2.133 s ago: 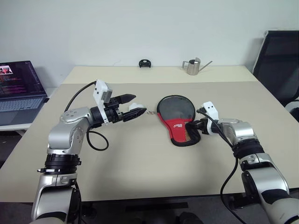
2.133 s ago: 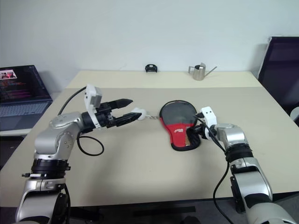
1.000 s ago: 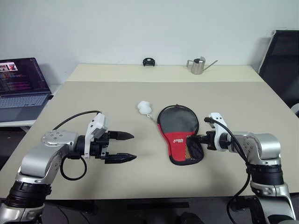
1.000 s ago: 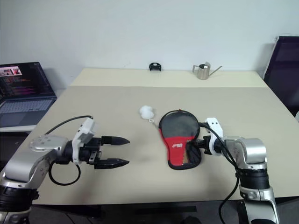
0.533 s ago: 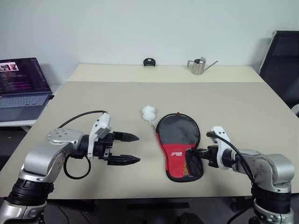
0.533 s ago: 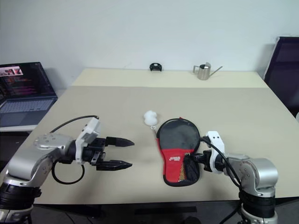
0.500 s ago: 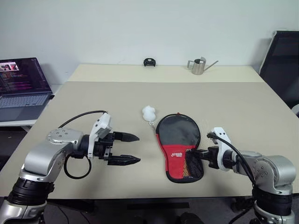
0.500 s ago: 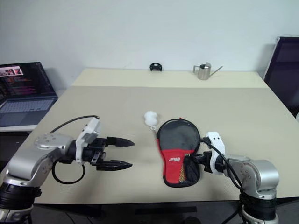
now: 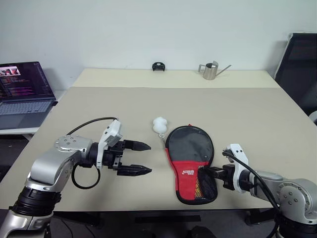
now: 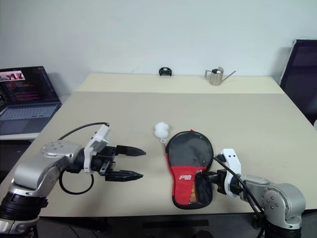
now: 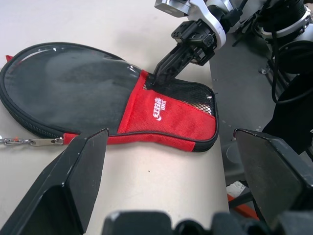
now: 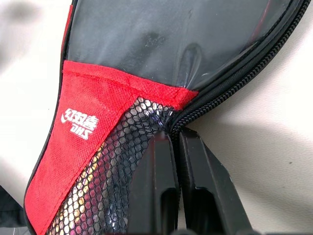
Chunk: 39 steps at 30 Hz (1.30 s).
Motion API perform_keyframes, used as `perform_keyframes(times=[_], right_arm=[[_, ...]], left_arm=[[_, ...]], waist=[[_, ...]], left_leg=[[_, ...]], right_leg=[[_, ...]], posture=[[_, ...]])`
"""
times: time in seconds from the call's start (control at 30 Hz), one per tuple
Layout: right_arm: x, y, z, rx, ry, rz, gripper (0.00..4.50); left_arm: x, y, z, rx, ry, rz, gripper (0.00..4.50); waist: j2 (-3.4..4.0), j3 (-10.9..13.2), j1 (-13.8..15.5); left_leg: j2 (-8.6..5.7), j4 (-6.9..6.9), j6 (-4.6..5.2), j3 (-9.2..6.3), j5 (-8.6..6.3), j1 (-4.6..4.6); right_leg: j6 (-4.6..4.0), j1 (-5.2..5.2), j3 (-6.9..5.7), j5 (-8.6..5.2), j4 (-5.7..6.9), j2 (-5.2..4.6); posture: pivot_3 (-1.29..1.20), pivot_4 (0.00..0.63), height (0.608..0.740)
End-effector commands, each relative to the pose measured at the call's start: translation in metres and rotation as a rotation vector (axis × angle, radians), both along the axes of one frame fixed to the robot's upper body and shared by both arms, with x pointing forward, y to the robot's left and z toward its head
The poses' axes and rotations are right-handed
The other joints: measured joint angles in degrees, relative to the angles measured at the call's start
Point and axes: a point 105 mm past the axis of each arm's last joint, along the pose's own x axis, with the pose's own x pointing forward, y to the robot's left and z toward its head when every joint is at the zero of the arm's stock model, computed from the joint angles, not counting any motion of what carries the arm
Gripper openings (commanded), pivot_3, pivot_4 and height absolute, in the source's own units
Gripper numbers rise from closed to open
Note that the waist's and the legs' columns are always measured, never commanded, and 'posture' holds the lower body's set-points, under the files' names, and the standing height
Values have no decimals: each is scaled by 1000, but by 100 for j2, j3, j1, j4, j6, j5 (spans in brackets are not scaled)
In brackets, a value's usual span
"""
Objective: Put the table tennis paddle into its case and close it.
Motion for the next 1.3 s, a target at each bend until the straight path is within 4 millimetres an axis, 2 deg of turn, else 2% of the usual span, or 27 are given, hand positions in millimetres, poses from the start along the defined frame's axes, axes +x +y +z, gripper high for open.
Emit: perform_keyframes(times=[0.03,0.23,0.37,0.7,0.73,0.87,1.0,1.07,1.17,1.3], right_arm=[[-6,7,3,17,-4,39,22],[-7,7,1,10,8,28,22],[-3,-6,-1,-23,11,-42,932],[-7,-36,10,-49,-17,-90,4351],[-8,-35,12,-41,-25,-79,4470],[-7,-22,40,54,-133,15,4470],[5,-7,73,62,-314,96,4470],[13,0,83,63,-377,110,4470],[16,22,86,33,-452,235,4470],[23,48,73,16,-523,357,4470]], left_arm=[[0,-3,7,-13,-30,-21,4485],[0,-3,7,-15,-32,-19,4485],[0,-3,6,-15,-32,-16,4485],[0,-4,5,-27,-32,-9,4485],[1,-5,5,-27,-33,-9,4485],[3,-5,5,-34,-39,4,4485],[12,-2,8,-55,-65,70,4485],[23,0,12,-83,-87,134,4485],[33,2,18,-113,-101,198,4485],[39,4,18,-108,-120,247,4485]], waist=[[0,0,0],[0,0,-1],[0,0,0],[-2,-1,24],[-2,-1,24],[-1,-1,4],[2,1,-16],[2,1,-2],[0,1,3],[-1,0,-7]], left_leg=[[0,0,0,0,0,0],[0,0,0,0,0,1],[0,0,1,0,0,1],[-1,4,3,-1,0,5],[-1,4,3,-2,0,5],[-1,4,3,-2,0,6],[0,3,4,0,-1,11],[1,3,4,-2,-1,11],[1,4,4,-4,0,9],[0,4,3,-3,0,5]], right_leg=[[0,0,0,0,0,0],[0,0,0,0,0,1],[0,2,0,0,0,1],[1,13,-1,0,0,0],[1,13,-2,0,0,0],[1,12,0,0,2,2],[1,12,4,0,5,4],[1,12,1,0,4,4],[1,13,-1,0,3,4],[1,10,0,0,-3,4]], posture=[[0,150,740],[0,150,740],[0,150,740],[0,150,740],[0,150,740],[0,150,740],[0,150,740],[0,150,740],[0,150,740],[0,150,740]])
